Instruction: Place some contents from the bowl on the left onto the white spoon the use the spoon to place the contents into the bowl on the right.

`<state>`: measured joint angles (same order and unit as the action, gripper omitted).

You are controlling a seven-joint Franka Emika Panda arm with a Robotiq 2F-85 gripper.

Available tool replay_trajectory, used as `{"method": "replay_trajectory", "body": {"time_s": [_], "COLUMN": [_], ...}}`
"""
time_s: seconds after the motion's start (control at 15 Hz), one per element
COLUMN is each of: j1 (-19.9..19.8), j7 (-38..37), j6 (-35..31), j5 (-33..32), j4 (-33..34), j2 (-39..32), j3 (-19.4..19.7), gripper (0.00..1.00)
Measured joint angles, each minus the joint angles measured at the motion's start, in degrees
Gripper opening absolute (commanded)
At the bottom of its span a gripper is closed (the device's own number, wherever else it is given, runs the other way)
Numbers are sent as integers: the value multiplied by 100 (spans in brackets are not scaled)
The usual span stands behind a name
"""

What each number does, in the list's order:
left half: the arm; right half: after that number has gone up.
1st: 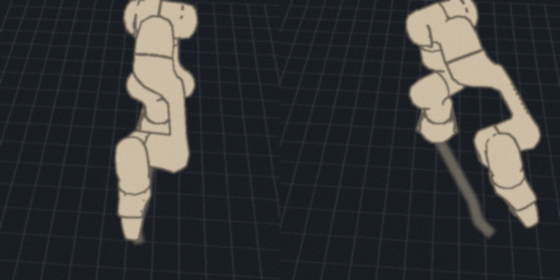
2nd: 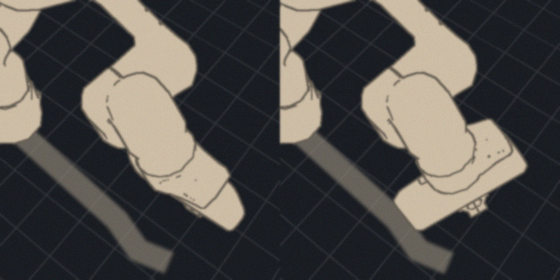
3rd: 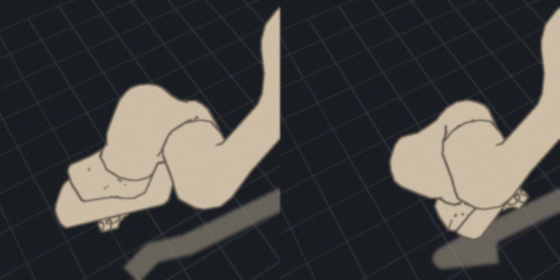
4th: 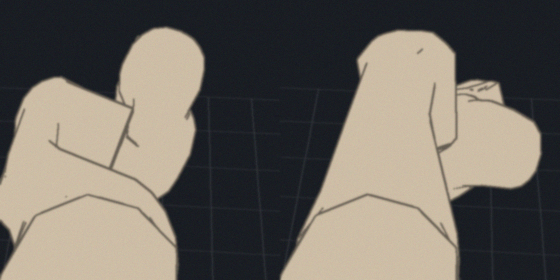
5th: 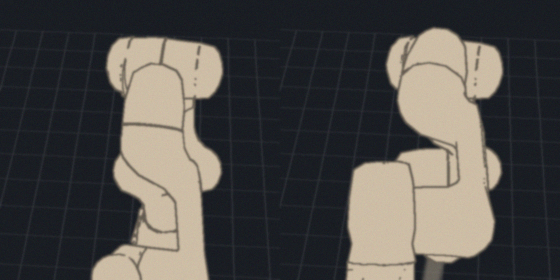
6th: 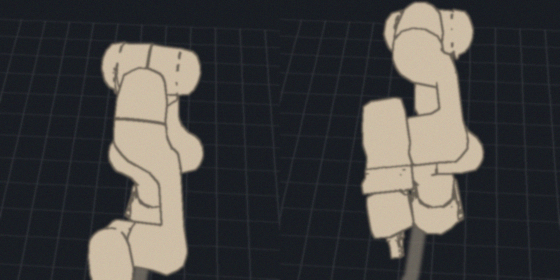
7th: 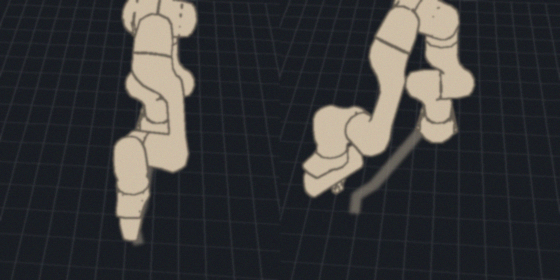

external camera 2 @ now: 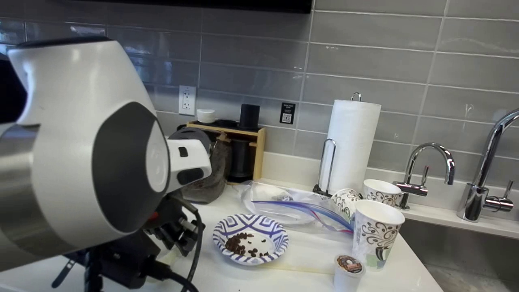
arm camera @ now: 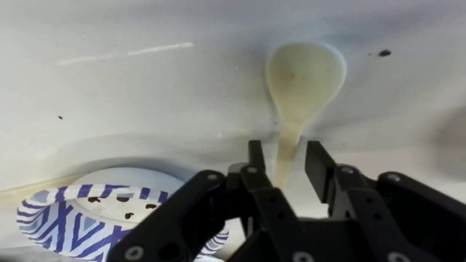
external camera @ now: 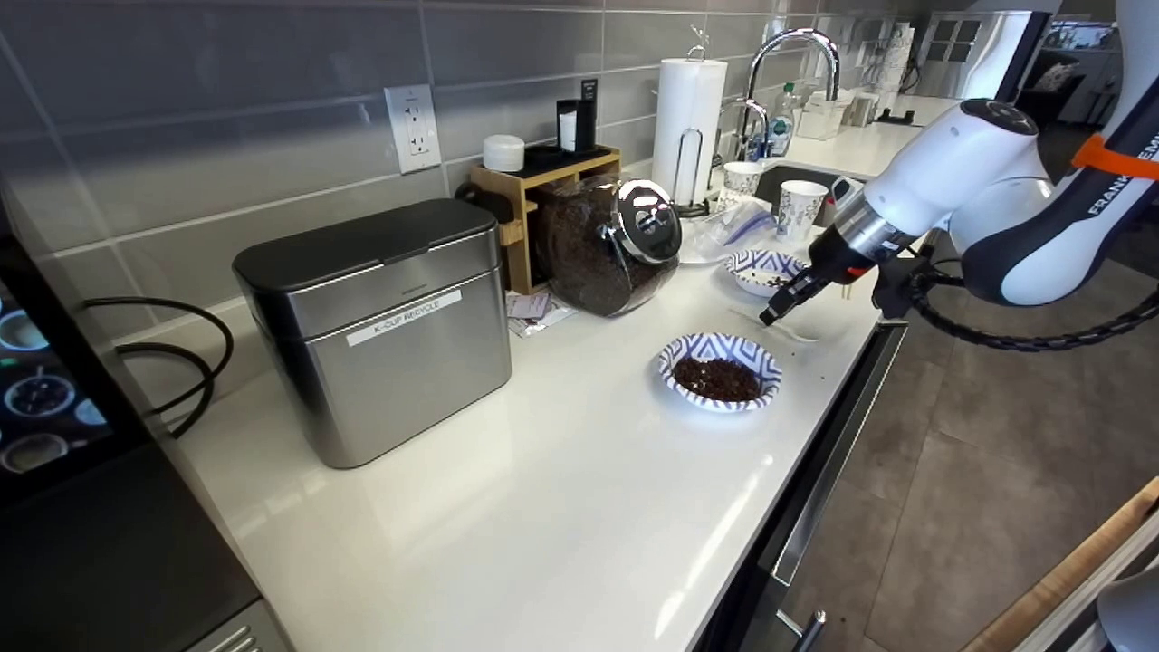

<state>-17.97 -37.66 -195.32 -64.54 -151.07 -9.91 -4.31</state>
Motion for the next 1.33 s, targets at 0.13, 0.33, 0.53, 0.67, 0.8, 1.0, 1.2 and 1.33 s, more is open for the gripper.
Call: {"method": "replay_trajectory", "body": {"time_s": [0.13, 0.33, 0.53, 0.67, 0.8, 1.0, 1.2, 1.33], "j1": [-239, -555, -824, -969, -1101, -1282, -1428, -1498], "j7": [-141, -336, -533, -660, -812, -1085, -1412, -1653], "j6": [0, 0, 0, 0, 0, -3, -5, -5], "j5": [-263, -581, -827, -975, -1137, -1485, -1881, -2153], "j4": [97, 217, 311, 367, 406, 414, 414, 414], "j2": [-119, -212, -219, -220, -220, -220, -219, -212], "j3": [-156, -387, -597, -719, -836, -996, -1072, -1073], "gripper": [84, 100, 100, 100, 100, 100, 100, 100]}}
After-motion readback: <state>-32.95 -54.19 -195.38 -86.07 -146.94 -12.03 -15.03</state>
